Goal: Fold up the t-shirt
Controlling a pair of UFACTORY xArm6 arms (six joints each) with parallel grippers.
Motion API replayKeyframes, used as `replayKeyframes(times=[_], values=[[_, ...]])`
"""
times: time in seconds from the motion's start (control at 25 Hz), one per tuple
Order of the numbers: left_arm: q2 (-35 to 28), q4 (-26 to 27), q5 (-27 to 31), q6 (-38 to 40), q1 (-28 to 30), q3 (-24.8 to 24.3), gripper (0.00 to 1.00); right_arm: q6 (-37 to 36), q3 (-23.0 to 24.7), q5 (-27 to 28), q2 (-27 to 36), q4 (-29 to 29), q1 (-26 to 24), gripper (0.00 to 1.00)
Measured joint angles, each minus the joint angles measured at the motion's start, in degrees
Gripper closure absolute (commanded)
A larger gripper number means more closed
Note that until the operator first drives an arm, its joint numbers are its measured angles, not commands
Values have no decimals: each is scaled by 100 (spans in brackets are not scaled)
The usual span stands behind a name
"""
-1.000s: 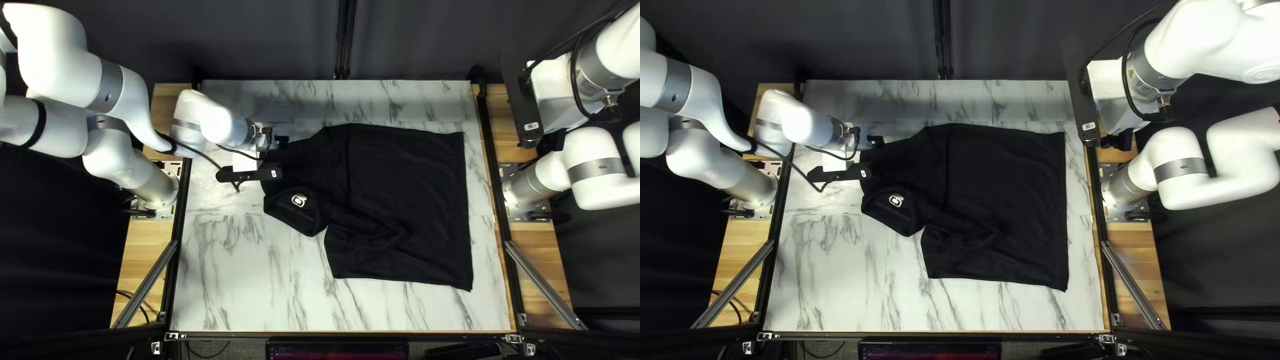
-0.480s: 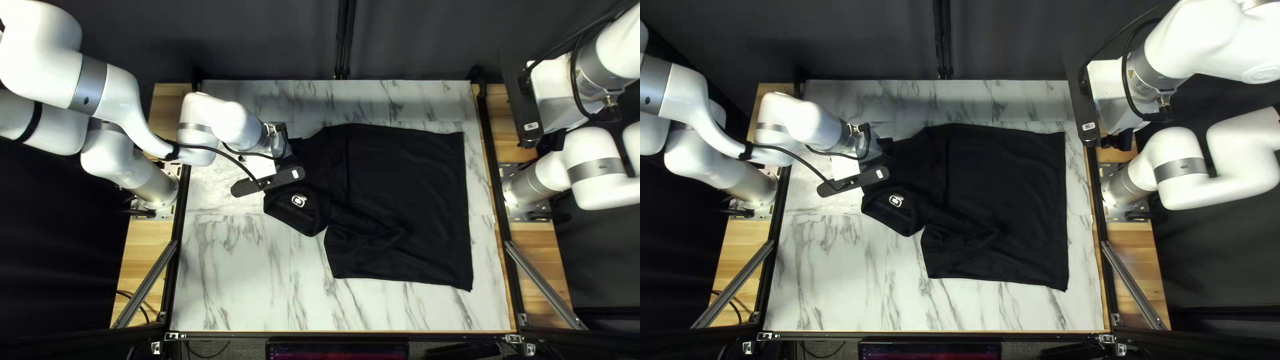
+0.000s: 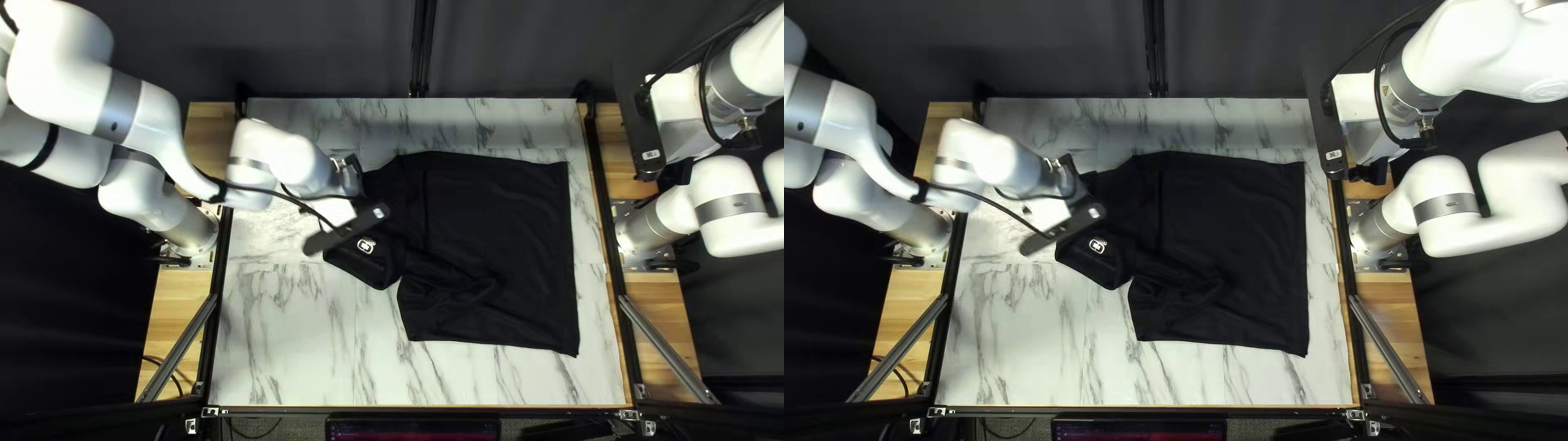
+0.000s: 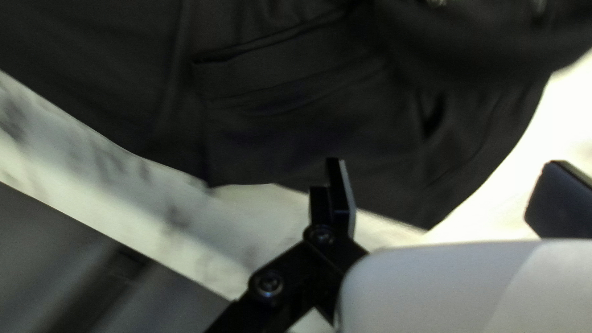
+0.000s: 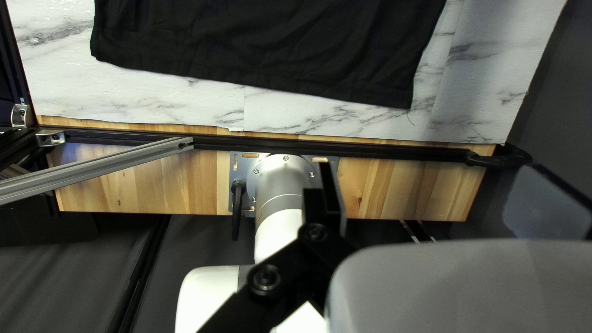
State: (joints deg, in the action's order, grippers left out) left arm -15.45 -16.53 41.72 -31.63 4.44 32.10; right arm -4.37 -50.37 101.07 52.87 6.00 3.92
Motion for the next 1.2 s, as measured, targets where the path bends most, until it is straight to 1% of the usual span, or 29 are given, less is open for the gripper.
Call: replayKeyframes(times=[0.08,0.12,0.2,0.4,0.52,0.6,0.72,0.8,1.2], values=[[155,-28,320,805,307,300,0,0,0,0,0,0,0,0],[209,-41,427,1016,404,394,0,0,0,0,0,0,0,0],[243,-52,503,1164,462,453,0,0,0,0,0,0,0,0],[241,-44,519,1210,472,455,0,0,0,0,0,0,0,0],[249,72,464,1484,438,480,0,0,0,0,0,0,0,0],[261,211,369,1995,349,460,0,0,0,0,0,0,0,0],[235,461,96,2959,183,342,0,0,0,0,0,0,0,0],[213,593,-73,3326,99,273,0,0,0,0,0,0,0,0],[198,654,-124,3413,79,253,0,0,0,0,0,0,0,0]])
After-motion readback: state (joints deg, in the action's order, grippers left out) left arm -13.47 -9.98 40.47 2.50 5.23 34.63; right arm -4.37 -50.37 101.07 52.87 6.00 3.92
